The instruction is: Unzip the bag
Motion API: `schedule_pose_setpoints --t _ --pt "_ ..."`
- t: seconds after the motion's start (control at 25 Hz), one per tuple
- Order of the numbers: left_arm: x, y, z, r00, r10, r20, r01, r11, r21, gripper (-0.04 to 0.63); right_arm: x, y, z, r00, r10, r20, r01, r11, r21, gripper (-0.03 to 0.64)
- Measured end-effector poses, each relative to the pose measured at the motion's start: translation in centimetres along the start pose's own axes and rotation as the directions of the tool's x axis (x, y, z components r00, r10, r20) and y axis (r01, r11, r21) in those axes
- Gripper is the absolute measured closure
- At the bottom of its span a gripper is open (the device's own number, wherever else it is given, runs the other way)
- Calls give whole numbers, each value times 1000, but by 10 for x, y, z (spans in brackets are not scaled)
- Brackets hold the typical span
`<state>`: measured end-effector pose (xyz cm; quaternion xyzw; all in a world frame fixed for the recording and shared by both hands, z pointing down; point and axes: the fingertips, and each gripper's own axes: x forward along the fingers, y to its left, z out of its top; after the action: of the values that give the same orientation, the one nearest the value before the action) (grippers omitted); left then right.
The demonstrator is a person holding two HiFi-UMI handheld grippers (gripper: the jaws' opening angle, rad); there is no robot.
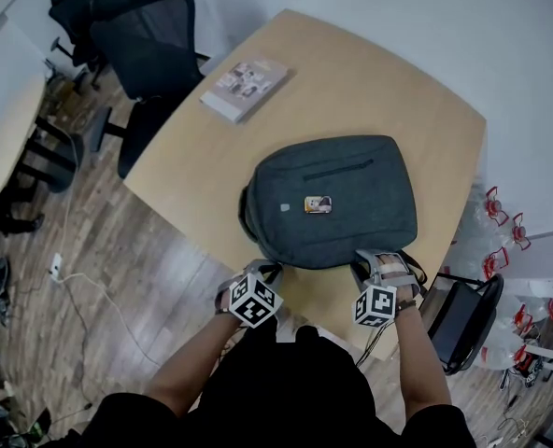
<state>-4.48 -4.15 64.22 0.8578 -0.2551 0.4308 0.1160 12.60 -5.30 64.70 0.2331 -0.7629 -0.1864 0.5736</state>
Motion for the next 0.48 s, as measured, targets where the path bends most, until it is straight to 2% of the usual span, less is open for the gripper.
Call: schedule_pose_setpoints --t 0.24,0.48 --pt "2 -9 5 1000 -15 24 16 999 -42 569 1 2 1 1000 10 -3 -10 994 108 494" --pt "12 -25 9 999 -31 37 34 997 -68 568 3 10 23 1000 1 25 -7 976 219 495"
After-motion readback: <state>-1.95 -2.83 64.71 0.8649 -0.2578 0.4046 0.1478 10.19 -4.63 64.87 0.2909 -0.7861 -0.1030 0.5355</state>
